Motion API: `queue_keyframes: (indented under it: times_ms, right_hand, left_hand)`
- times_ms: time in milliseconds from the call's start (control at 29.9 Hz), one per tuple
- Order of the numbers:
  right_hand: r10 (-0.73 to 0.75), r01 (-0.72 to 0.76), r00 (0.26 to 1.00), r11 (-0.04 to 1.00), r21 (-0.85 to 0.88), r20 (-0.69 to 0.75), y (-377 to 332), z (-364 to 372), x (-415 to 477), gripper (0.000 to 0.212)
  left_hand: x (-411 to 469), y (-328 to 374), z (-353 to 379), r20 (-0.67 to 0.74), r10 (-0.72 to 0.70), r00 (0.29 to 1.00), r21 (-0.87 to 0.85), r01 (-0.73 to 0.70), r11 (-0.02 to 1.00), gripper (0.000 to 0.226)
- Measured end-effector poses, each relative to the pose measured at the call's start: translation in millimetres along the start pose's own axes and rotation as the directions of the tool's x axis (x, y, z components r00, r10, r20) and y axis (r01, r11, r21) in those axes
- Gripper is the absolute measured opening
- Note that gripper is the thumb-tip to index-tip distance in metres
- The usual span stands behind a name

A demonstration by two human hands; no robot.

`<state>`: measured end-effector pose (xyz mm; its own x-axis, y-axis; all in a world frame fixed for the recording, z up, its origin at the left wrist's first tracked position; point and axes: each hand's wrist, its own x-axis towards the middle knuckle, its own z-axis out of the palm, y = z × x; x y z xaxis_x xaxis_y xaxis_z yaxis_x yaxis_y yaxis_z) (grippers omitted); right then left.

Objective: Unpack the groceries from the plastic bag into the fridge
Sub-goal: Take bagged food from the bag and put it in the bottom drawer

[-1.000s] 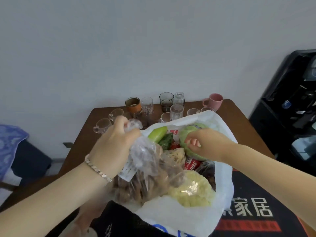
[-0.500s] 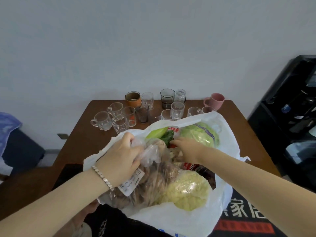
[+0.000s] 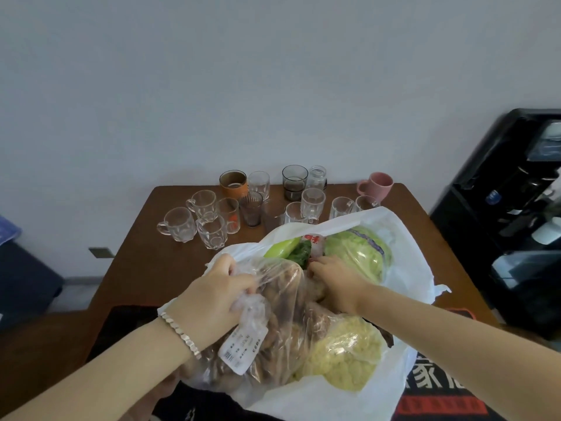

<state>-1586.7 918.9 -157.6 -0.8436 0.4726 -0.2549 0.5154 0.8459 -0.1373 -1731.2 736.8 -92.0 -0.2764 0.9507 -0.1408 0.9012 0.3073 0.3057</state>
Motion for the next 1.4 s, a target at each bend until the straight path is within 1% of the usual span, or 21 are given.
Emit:
queue_keyframes:
  times_ms: [67,134,200,234,301,367,434,501,601,702,802,869,935,1002,1102,1203,1303,1403]
  right_hand:
    - [0.119,-0.111,0.99,0.988,0.105,-0.076,2.0,-11.8,-15.1,0.049]
    - [0.246,-0.217,0.958,0.958,0.188,-0.15,5.0,-25.9,-33.7,0.051]
    - [0.368,-0.308,0.904,0.914,0.264,-0.218,6.6,-40.7,-58.2,0.048]
    - [0.416,-0.336,0.874,0.891,0.306,-0.252,6.9,-48.2,-72.0,0.045]
    - [0.511,-0.382,0.799,0.838,0.389,-0.316,6.2,-62.8,-102.3,0.042]
    - [0.596,-0.441,0.713,0.791,0.425,-0.37,4.4,-76.7,-137.3,0.039]
    - [0.67,-0.483,0.617,0.737,0.473,-0.413,1.5,-87.1,-176.3,0.038]
    - [0.731,-0.511,0.527,0.68,0.526,-0.433,-2.5,-92.9,-219.9,0.038]
    - [0.788,-0.555,0.409,0.615,0.561,-0.46,-9.0,-92.3,-291.6,0.038]
    - [0.851,-0.601,0.258,0.513,0.613,-0.458,-20.8,-80.7,-367.5,0.034]
    - [0.912,-0.604,0.096,0.371,0.705,-0.398,-33.5,-57.8,-451.2,0.034]
    - [0.93,-0.621,-0.009,0.283,0.731,-0.367,-43.0,-36.9,-517.7,0.033]
    - [0.933,-0.648,-0.13,0.176,0.741,-0.336,-56.1,-11.8,-589.5,0.031]
    - [0.921,-0.65,-0.243,0.077,0.756,-0.303,-73.5,14.5,-663.0,0.032]
    - [0.898,-0.657,-0.36,-0.053,0.752,-0.251,-104.7,54.6,-767.0,0.032]
    - [0.868,-0.654,-0.457,-0.179,0.735,-0.195,-140.6,93.3,-864.6,0.033]
    - [0.807,-0.617,-0.572,-0.303,0.726,-0.149,-179.2,122.4,-947.6,0.033]
    - [0.7,-0.536,-0.708,-0.448,0.715,-0.092,-215.0,146.1,-1018.6,0.037]
  left_hand:
    - [0.9,-3.0,-4.7,-0.006,0.048,0.999,-0.066,-0.048,0.997,0.016]
    - [4.3,-2.5,-14.9,-0.034,0.096,0.995,-0.144,-0.1,0.984,0.015]
    - [9.8,2.9,-27.8,-0.082,0.18,0.98,-0.185,-0.192,0.964,0.025]
    - [12.8,7.0,-33.5,-0.103,0.224,0.969,-0.188,-0.24,0.952,0.031]
    - [16.5,19.0,-44.5,-0.126,0.293,0.948,-0.188,-0.312,0.931,0.031]
    - [17.6,34.2,-54.1,-0.149,0.346,0.926,-0.198,-0.371,0.907,0.029]
    - [14.6,56.2,-64.9,-0.177,0.406,0.896,-0.221,-0.438,0.871,0.034]
    - [8.8,86.3,-76.8,-0.224,0.477,0.85,-0.247,-0.523,0.815,0.038]
    - [-5.4,145.3,-90.5,-0.275,0.596,0.755,-0.249,-0.654,0.714,0.045]
    - [-30.0,214.6,-89.9,-0.309,0.721,0.621,-0.224,-0.784,0.579,0.049]
    - [-65.9,287.9,-72.7,-0.333,0.811,0.481,-0.221,-0.876,0.428,0.048]
    - [-95.5,340.7,-50.8,-0.311,0.869,0.384,-0.246,-0.916,0.317,0.048]
    - [-128.6,395.1,-20.6,-0.267,0.916,0.298,-0.276,-0.935,0.224,0.045]
    - [-164.9,451.6,16.8,-0.196,0.949,0.247,-0.328,-0.928,0.174,0.035]
    - [-231.8,536.9,79.6,-0.057,0.98,0.191,-0.401,-0.903,0.153,0.028]
    - [-318.9,611.0,139.0,0.038,0.991,0.132,-0.442,-0.887,0.135,0.037]
    - [-410.0,673.5,187.1,0.113,0.989,0.095,-0.481,-0.866,0.138,0.03]
    - [-495.3,732.9,229.9,0.204,0.979,0.022,-0.563,-0.815,0.135,0.035]
